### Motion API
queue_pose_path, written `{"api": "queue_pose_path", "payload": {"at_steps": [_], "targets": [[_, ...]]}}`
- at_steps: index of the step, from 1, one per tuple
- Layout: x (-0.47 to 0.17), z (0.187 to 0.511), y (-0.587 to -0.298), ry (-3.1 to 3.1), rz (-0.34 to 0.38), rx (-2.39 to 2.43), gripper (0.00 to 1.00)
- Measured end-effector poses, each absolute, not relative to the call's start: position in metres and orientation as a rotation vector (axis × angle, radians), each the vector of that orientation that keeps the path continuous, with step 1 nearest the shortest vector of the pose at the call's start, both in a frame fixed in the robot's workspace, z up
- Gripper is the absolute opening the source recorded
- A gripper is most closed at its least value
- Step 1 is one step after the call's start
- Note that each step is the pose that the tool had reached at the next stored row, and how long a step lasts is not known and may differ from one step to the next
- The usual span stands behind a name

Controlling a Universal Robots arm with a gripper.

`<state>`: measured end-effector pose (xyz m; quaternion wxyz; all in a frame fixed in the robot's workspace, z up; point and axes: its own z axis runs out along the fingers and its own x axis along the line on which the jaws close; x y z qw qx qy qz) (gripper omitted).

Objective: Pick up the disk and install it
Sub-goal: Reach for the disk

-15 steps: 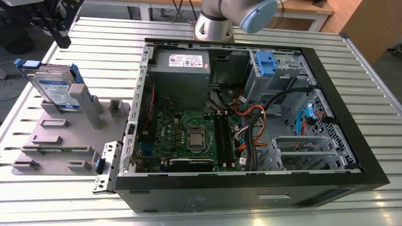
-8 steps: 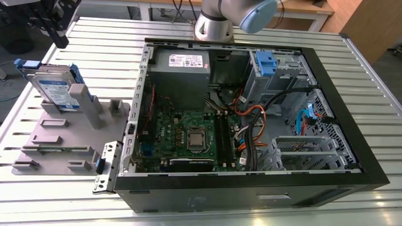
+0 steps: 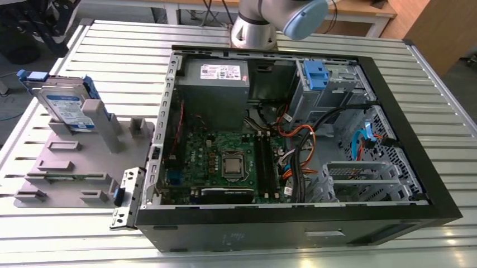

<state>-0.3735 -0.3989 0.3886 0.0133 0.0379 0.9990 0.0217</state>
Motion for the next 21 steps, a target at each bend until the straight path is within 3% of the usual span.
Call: {"api": "queue_pose_path", "payload": {"at_steps": [21], "targets": [[-0.393, 0.387, -0.399, 3.112, 0.068, 0.118, 0.11]]}}
